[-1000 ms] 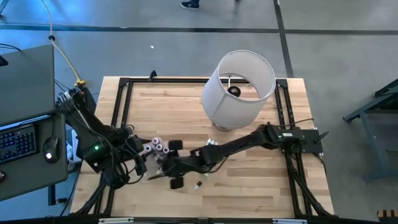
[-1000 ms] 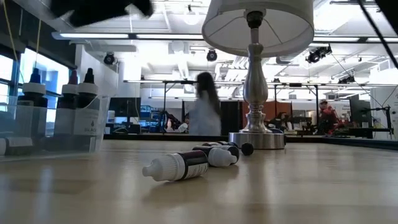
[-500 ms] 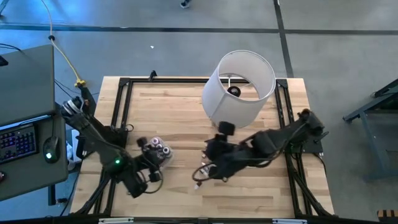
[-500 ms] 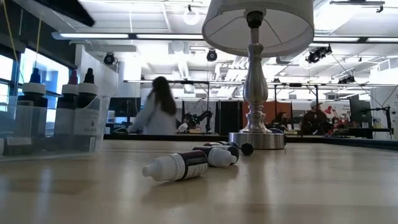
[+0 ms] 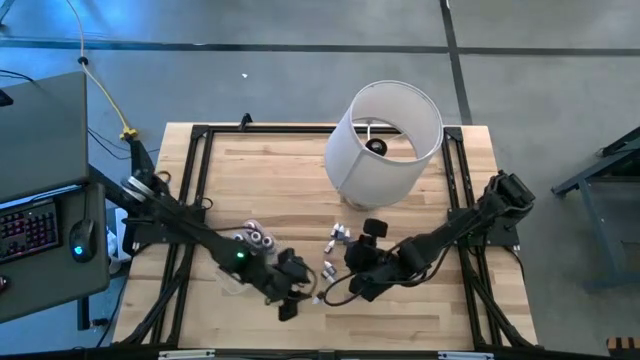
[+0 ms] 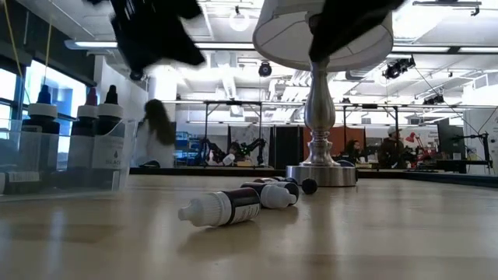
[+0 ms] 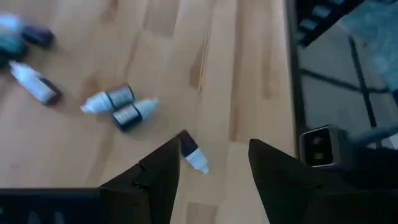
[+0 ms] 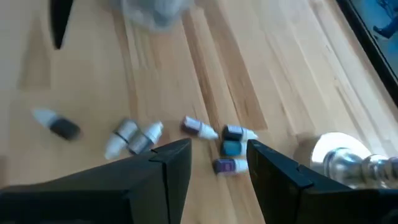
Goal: Pick & Place food coloring
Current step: Put the red food coloring bottle into the transparent bin
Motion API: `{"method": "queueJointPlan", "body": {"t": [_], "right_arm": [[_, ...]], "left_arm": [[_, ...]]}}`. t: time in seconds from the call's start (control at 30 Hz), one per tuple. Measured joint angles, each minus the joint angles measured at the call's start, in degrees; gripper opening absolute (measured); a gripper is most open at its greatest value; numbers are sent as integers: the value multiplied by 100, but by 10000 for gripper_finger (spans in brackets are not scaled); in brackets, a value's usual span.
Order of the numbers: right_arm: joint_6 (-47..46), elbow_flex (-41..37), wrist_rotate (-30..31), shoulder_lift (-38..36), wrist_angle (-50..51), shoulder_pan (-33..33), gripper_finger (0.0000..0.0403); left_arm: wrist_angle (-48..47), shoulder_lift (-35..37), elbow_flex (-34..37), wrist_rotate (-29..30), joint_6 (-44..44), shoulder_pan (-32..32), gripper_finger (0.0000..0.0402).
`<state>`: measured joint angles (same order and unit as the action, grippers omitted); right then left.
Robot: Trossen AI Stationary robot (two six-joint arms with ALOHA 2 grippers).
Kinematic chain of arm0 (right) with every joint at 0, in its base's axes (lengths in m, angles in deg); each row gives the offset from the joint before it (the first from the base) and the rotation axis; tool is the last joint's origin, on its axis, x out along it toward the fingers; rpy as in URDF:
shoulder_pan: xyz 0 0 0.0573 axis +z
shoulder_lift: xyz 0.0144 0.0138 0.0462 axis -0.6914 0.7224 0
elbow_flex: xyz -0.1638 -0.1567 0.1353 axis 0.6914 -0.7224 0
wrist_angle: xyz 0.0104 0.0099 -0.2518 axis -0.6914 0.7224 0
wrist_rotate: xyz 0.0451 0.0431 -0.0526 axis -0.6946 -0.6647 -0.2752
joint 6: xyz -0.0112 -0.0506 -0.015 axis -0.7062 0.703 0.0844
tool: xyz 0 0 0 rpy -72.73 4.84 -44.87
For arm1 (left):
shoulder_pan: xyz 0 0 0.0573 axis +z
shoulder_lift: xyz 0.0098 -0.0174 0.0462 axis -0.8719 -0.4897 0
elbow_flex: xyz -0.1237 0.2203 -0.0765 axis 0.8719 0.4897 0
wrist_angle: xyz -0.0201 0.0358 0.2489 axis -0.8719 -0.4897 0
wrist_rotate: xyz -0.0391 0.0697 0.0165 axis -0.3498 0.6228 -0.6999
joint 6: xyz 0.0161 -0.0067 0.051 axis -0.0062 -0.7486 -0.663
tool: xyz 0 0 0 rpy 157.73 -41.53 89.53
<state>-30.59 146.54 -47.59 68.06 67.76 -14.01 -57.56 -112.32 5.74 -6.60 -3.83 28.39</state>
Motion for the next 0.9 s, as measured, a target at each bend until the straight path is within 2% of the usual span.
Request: {"method": "queueJointPlan", "body": {"t": [0.2, 0.43, 0.53, 0.9], "right_arm": [[31, -75, -147, -4, 6, -136, 149], [65, -76, -290, -4, -11, -162, 149], [71, -76, -330, -4, -75, -163, 149], [78, -76, -332, -4, -178, -163, 149]], "left_arm": [[-316, -1002, -530, -116, 13, 251, 188], [-579, -1659, -1202, -181, -24, 274, 188], [-969, -1758, -1271, -120, -20, 264, 188], [-857, -2099, -1288, -9, -24, 267, 188]]}}
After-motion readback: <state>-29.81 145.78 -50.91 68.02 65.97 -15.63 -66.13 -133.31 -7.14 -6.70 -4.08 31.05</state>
